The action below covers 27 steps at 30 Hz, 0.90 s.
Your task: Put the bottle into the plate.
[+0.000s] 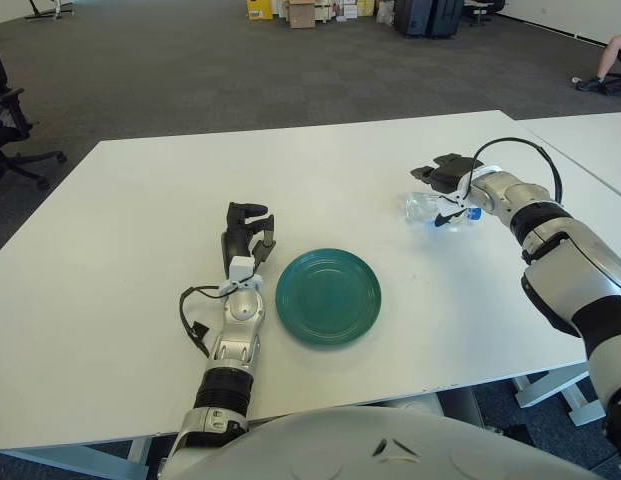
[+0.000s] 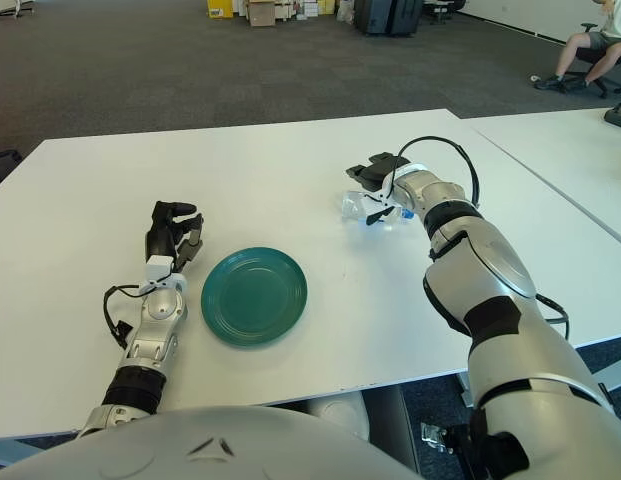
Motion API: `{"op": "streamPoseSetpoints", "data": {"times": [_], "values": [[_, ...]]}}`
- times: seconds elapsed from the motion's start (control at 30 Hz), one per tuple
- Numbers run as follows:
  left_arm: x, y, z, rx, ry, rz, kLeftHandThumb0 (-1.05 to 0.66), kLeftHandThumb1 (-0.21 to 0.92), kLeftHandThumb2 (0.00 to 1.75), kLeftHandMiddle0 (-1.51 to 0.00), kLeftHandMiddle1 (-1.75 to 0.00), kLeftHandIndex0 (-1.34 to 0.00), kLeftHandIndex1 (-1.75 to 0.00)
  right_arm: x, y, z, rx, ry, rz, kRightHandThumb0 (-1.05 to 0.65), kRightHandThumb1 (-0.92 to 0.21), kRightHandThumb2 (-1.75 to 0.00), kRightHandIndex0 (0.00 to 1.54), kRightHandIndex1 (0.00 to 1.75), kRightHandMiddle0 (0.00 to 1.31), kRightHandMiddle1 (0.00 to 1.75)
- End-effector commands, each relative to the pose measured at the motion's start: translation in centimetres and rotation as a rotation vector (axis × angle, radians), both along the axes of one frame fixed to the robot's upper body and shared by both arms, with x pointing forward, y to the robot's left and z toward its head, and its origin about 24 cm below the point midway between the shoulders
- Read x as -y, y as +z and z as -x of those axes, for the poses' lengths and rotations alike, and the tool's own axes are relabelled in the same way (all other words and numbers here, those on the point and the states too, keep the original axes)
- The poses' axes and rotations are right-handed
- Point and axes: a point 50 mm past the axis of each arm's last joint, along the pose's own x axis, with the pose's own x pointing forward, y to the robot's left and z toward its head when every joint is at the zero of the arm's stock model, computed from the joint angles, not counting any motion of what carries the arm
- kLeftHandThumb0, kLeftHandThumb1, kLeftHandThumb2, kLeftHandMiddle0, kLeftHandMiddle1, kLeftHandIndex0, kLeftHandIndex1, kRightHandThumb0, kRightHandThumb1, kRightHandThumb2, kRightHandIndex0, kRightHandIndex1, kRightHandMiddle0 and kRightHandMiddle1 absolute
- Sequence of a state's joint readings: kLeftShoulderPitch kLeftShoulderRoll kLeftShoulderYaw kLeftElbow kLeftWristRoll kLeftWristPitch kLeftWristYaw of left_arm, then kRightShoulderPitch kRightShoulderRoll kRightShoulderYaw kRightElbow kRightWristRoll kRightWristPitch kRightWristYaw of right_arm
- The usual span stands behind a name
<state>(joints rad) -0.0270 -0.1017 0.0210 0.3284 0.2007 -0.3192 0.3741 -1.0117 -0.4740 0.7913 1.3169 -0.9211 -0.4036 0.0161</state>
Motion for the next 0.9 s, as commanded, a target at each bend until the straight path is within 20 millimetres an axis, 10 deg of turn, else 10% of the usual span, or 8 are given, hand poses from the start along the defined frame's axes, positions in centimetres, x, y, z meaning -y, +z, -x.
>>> {"op": "streamPoseSetpoints", "data": {"times": [0.0, 0.87], "values": [[-0.3, 0.0, 0.1, 0.0, 0.009, -0.002, -0.35, 0.92, 0.43, -0.59, -0.9, -0.3, -1.64, 0.1, -0.3, 0.1, -0.007, -0.027, -0.005, -1.05, -0.92, -0.18, 0.0, 0.0, 0.0, 0.0], [-0.5, 0.0, 0.3, 0.002, 0.003, 0.004, -0.35, 0.92, 0.44, -0.6, -0.91, -0.29, -1.65, -0.8, -1.5, 0.3, -0.011, -0.038, 0.013, -1.05, -0.92, -0.19, 0.0, 0.0, 0.0, 0.0]]}}
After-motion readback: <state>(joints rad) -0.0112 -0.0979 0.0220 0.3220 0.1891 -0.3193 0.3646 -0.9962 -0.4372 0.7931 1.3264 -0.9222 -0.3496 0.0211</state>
